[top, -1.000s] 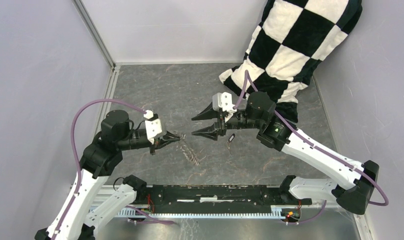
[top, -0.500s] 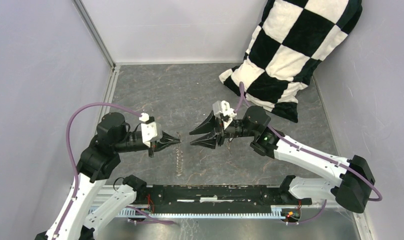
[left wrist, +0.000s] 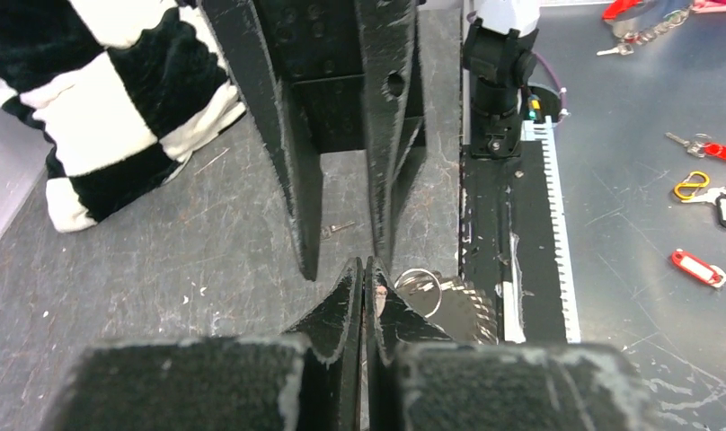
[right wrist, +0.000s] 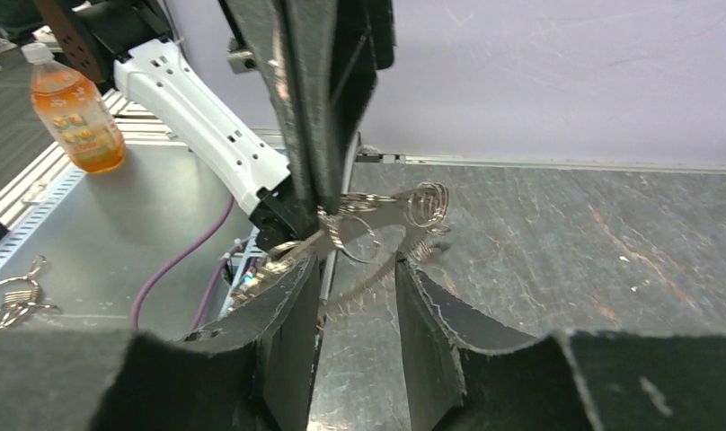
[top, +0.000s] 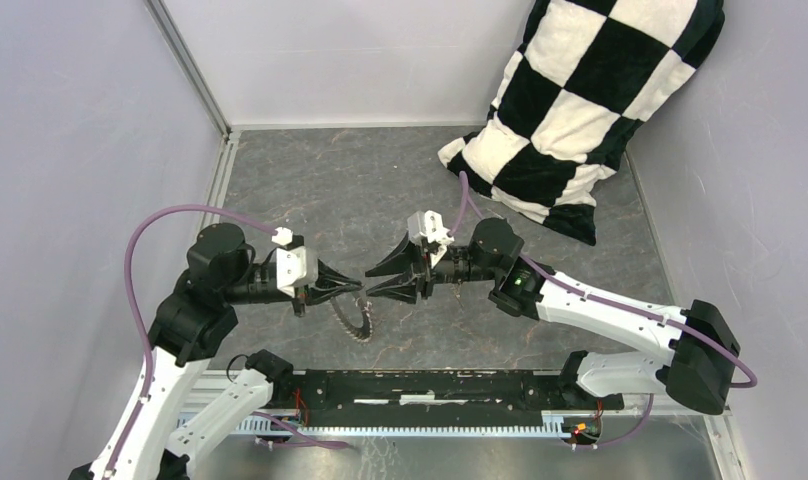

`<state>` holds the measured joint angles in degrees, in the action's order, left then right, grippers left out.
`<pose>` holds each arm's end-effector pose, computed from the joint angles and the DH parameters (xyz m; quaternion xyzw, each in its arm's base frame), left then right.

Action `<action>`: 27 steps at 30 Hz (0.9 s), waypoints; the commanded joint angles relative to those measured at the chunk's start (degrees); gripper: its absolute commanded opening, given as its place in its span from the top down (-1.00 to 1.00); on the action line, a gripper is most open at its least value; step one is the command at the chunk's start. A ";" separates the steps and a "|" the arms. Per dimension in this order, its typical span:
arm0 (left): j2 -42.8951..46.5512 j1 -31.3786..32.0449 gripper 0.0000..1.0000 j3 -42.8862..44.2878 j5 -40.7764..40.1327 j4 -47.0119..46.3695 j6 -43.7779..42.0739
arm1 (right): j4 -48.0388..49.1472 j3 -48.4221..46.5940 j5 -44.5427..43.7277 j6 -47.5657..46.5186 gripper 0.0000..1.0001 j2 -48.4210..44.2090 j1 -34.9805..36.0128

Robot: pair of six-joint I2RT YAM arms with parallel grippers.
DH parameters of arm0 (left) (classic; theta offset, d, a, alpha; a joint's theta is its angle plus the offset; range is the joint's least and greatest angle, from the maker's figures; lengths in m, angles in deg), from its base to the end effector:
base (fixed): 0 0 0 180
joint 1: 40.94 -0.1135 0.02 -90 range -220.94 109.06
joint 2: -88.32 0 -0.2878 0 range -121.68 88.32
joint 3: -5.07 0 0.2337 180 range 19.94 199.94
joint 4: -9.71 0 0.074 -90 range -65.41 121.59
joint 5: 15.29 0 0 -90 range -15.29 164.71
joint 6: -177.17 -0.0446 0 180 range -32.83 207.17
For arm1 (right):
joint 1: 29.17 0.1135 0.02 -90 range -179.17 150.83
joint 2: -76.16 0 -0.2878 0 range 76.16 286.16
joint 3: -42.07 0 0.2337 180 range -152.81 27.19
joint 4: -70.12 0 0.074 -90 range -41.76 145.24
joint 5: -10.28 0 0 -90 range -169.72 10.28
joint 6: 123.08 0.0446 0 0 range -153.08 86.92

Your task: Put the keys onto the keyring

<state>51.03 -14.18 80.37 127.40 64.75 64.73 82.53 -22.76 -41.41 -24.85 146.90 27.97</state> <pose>0.0481 -0.0640 0.4022 0.5399 0.5453 -0.3766 0.5190 0.1210 0.2383 0.3735 -0.4832 0.4712 0.5645 0.4752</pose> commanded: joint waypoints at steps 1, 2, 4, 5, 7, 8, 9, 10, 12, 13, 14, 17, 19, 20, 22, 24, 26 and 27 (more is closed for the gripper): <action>-0.29 0.13 0.96 3.11 5.53 -2.61 2.05 | -0.51 -2.60 -3.36 -2.33 0.18 0.16 0.24; -0.39 0.14 0.96 3.24 6.08 -2.30 1.88 | -0.12 -2.60 -3.62 -2.05 0.19 0.17 0.25; -0.86 0.13 0.96 3.59 7.41 -1.58 1.43 | 0.46 -2.60 -3.89 -1.61 0.21 0.27 0.29; -1.04 0.13 0.96 3.75 7.76 -1.30 1.31 | 0.72 -2.60 -3.89 -1.53 0.21 0.36 0.40; -1.41 0.13 0.96 4.05 8.52 -0.42 0.42 | 0.92 -2.54 -4.53 -1.31 0.23 0.34 0.39; -1.52 0.13 0.96 4.27 8.83 0.32 -0.27 | 1.13 -2.44 -4.93 -1.19 0.26 0.27 0.41; -1.73 0.15 0.96 4.46 9.01 1.15 -1.04 | 1.54 -2.28 -5.09 -0.93 0.28 0.04 0.40; -1.90 0.13 0.96 4.66 9.17 1.97 -1.68 | 2.13 -1.97 -4.92 -0.57 0.29 -0.12 0.44; -2.21 0.14 0.96 4.78 9.23 3.38 -2.80 | 3.96 -1.37 -3.88 0.60 0.29 -0.53 0.38; -2.13 0.13 0.96 4.75 9.27 3.72 -3.13 | 4.61 -1.05 -3.74 1.14 0.28 -0.72 0.41; -2.04 0.13 0.96 4.71 9.28 3.85 -3.40 | 5.11 -0.80 -3.85 1.71 0.28 -0.85 0.42; -1.73 0.15 0.96 4.28 9.23 4.02 -4.16 | 6.73 -0.67 -2.74 4.12 0.27 -0.73 0.40; -1.55 0.13 0.96 4.18 9.26 3.96 -4.35 | 6.32 -1.18 -2.97 5.17 0.26 -0.36 0.38; -1.55 0.19 0.96 4.25 9.35 3.97 -4.37 | 4.01 -1.88 -4.29 4.79 0.27 -0.27 0.39; -1.50 0.14 0.96 4.47 9.63 3.96 -4.37 | -2.89 -3.34 -8.19 1.87 0.24 -0.66 -0.06; -1.38 0.13 0.96 4.68 9.87 4.04 -4.28 | -4.99 -2.37 -9.58 0.23 0.14 -2.49 -1.10; -1.27 0.13 0.96 4.94 9.96 3.96 -4.13 | -4.15 -0.16 -9.03 -1.01 0.01 -5.12 -1.73; -1.28 0.13 0.96 5.08 9.98 3.97 -4.04 | -4.23 0.47 -8.72 -1.85 -0.04 -6.47 -1.77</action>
<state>49.10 -14.18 82.79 134.96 69.73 62.52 79.23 -23.20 -48.43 -23.34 146.00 27.14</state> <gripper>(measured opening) 0.040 0.478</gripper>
